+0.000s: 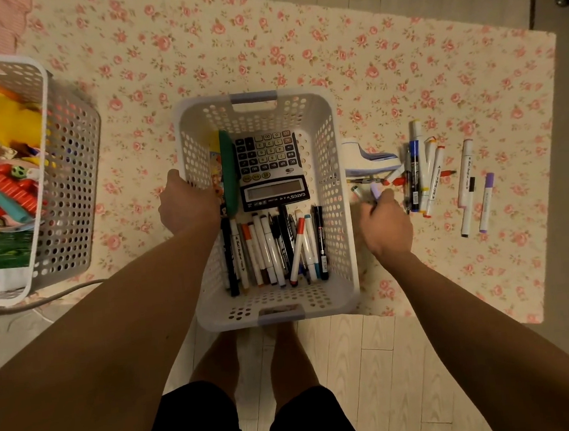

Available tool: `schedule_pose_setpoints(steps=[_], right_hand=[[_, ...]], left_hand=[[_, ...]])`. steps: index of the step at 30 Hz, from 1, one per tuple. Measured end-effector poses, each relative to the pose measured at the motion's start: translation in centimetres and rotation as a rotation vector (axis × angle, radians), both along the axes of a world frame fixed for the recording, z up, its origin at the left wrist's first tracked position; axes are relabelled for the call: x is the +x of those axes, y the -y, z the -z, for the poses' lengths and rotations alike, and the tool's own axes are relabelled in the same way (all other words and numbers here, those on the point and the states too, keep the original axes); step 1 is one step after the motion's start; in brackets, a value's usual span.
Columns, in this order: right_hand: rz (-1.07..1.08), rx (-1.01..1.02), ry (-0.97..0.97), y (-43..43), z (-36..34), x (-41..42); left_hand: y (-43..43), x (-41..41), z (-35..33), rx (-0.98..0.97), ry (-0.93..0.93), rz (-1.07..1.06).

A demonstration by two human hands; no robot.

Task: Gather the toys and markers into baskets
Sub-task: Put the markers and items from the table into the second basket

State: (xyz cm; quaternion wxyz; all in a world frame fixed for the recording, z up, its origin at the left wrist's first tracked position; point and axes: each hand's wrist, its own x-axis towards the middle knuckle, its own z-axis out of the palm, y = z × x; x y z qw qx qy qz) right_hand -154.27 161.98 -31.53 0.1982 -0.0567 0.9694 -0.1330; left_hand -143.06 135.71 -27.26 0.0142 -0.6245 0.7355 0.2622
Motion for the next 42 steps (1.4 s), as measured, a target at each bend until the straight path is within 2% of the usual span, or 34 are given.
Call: schedule_pose_setpoints(steps=[4,7,10,13,21,27,30,34,38,42], right_hand=[[0.097,-0.220,-0.175,2.8,-3.5,-2.5],[0.143,-0.438,-0.207,5.5,-6.4,-3.7],[0.151,-0.699,-0.136,8.3,-8.9,-3.2],[0.129,-0.822,0.006,11.0,-9.7,-1.4],[-0.004,-0.711,0.290,13.5,-5.8,5.1],[-0.137,-0.452,0.587,13.2,-0.8,9.9],[-0.204,-0.356,0.591,12.7,0.9,11.4],[-0.100,-0.315,0.595,12.2,2.0,12.6],[-0.180,-0.266,0.481,12.4,2.3,13.1],[-0.270,-0.262,0.274,12.8,0.0,11.2]], left_hand=[[0.0,0.0,0.0,-0.007,0.008,0.004],[0.1,0.1,0.1,-0.005,0.003,0.003],[0.0,0.1,0.2,-0.004,0.002,0.007],[0.1,0.1,0.3,-0.006,-0.004,0.009],[0.2,0.1,0.5,-0.013,0.003,0.001],[0.2,0.1,0.8,-0.030,-0.010,-0.002],[0.1,0.1,0.7,-0.033,-0.003,-0.007],[0.2,0.1,0.7,-0.022,-0.005,-0.002],[0.1,0.1,0.6,-0.030,0.002,-0.002],[0.1,0.1,0.5,-0.029,0.000,0.004]])
